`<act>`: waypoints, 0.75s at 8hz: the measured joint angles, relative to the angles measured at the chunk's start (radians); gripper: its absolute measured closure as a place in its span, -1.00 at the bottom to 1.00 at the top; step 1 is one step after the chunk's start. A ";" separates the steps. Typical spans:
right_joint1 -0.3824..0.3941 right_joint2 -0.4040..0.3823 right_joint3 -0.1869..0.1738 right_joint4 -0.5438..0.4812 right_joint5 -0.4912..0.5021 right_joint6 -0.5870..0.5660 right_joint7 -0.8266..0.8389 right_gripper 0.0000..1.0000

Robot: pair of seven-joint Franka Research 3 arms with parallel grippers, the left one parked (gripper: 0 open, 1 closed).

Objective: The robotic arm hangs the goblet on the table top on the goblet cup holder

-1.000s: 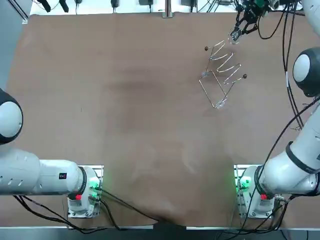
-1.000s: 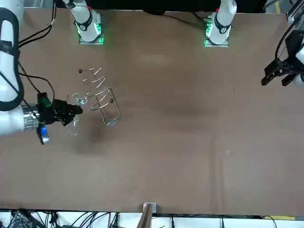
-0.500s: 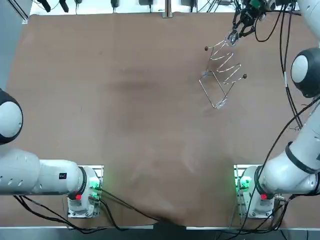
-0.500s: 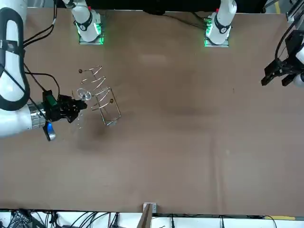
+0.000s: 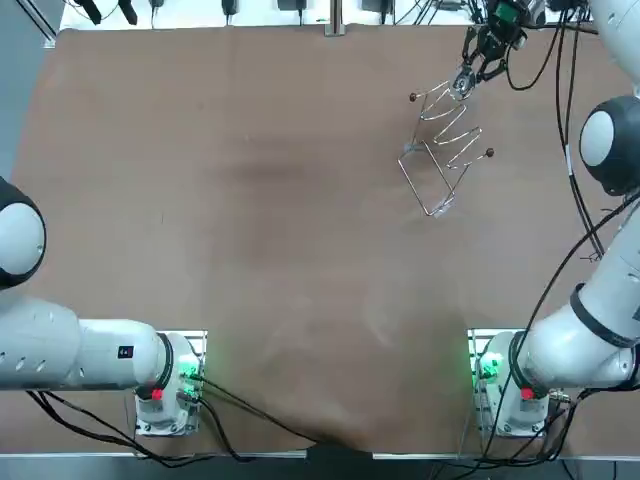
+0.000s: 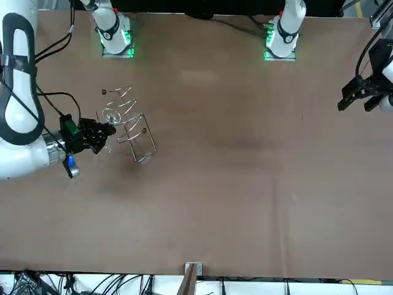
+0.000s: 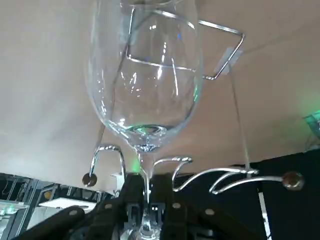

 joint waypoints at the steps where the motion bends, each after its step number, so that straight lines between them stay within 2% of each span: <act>1: 0.009 0.004 0.001 -0.001 0.018 -0.002 0.019 0.82; 6: 0.051 0.044 0.001 -0.001 0.051 0.000 0.037 0.82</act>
